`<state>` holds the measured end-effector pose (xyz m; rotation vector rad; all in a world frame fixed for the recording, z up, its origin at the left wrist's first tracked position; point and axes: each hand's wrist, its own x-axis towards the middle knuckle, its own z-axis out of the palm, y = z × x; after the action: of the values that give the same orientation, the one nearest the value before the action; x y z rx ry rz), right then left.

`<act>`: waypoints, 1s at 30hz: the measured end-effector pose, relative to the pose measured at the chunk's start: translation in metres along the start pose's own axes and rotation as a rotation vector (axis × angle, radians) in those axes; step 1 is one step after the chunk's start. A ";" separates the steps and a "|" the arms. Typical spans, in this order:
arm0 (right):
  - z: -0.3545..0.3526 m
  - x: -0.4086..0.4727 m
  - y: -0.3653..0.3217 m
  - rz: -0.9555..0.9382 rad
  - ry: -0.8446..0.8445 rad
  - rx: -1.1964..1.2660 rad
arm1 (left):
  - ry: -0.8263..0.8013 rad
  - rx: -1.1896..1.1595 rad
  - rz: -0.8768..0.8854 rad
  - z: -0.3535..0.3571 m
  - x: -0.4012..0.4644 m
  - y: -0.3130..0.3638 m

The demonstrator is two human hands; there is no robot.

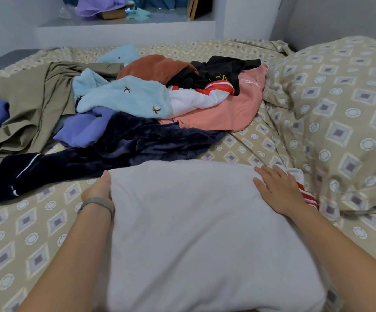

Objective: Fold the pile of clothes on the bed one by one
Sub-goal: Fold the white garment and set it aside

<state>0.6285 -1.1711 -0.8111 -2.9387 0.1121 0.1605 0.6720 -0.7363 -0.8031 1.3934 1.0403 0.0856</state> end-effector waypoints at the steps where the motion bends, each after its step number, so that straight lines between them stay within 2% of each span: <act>1: -0.001 0.000 -0.001 0.004 0.005 -0.010 | -0.002 0.109 0.089 0.002 -0.010 0.002; 4: -0.002 -0.006 -0.007 0.033 -0.021 -0.037 | -0.028 0.541 0.463 0.010 -0.040 -0.006; 6: -0.005 -0.016 -0.014 0.039 -0.059 -0.048 | -0.023 0.766 0.567 0.009 -0.058 -0.013; 8: -0.006 -0.023 -0.014 0.027 -0.044 0.013 | -0.067 0.845 0.552 0.001 -0.069 -0.021; 10: -0.016 -0.038 -0.009 0.041 0.114 0.211 | -0.090 0.844 0.520 -0.018 -0.078 -0.028; 12: -0.030 -0.056 0.002 0.173 0.256 0.399 | -0.089 0.874 0.440 -0.045 -0.081 -0.028; 13: -0.035 -0.067 0.009 0.253 0.256 0.430 | -0.117 0.932 0.399 -0.058 -0.081 -0.027; 15: -0.038 -0.090 0.019 0.371 0.107 0.427 | -0.225 1.082 0.354 -0.085 -0.086 -0.027; 16: -0.036 -0.101 0.024 0.394 -0.005 0.426 | -0.303 1.092 0.328 -0.096 -0.088 -0.030; 18: -0.031 -0.123 0.027 0.396 -0.167 0.472 | -0.458 0.970 0.196 -0.117 -0.095 -0.038; 21: -0.027 -0.158 0.022 0.409 -0.248 0.557 | -0.571 0.851 0.063 -0.140 -0.108 -0.051; 24: -0.019 -0.176 0.017 0.429 -0.312 0.599 | -0.525 0.770 0.169 -0.143 -0.114 -0.058; 26: -0.021 -0.182 0.014 0.463 -0.290 0.654 | -0.487 0.668 0.226 -0.141 -0.120 -0.058; 30: -0.027 -0.187 0.024 0.653 -0.168 1.020 | -0.373 0.557 0.203 -0.145 -0.093 -0.074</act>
<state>0.4434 -1.1878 -0.7675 -1.7821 0.8395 0.3195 0.4884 -0.7020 -0.7896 1.9264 0.6257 -0.3293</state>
